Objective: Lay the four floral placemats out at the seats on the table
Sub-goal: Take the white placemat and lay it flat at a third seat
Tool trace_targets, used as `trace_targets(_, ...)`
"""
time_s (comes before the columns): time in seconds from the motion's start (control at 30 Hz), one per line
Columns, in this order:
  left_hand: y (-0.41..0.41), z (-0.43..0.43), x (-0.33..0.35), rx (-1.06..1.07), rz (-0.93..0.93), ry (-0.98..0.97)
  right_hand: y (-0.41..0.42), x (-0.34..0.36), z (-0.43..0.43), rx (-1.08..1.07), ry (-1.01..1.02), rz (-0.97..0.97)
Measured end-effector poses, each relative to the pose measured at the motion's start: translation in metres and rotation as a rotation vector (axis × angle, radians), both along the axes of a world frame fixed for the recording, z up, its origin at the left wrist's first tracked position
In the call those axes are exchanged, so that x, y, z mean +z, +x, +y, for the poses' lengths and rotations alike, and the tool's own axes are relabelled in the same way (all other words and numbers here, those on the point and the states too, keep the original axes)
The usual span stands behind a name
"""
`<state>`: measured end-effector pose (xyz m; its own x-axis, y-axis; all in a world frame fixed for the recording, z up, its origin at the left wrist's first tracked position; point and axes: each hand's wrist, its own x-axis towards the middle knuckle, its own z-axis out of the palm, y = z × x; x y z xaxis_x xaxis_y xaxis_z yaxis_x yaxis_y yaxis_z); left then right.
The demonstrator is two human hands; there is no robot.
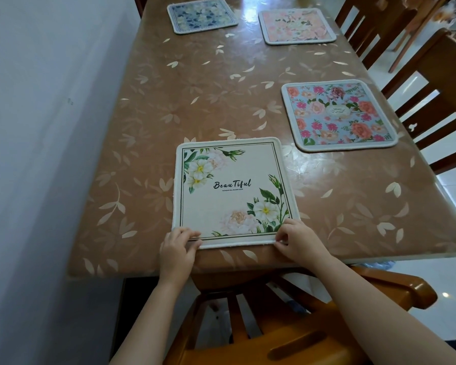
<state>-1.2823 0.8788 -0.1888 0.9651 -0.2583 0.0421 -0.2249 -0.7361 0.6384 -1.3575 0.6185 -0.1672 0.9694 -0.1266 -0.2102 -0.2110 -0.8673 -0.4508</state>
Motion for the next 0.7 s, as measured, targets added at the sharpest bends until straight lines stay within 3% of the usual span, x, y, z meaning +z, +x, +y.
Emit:
trace_targets(0.13,0.006,0.008,-0.003,-0.076,-0.009,0.099,0.001,0.003,-0.013,-0.152,0.149,-0.047)
trace_targets(0.23,0.012,0.010,-0.006,-0.158,0.057,0.175,0.002,0.003,-0.027,-0.199,0.078,-0.089)
trace_targets(0.47,0.043,0.017,-0.019,-0.366,0.099,0.554,0.012,-0.017,-0.020,0.028,-0.189,0.018)
trace_targets(0.7,0.068,0.000,-0.023,-0.430,0.026,0.599,0.038,-0.034,-0.015,0.196,-0.300,0.143)
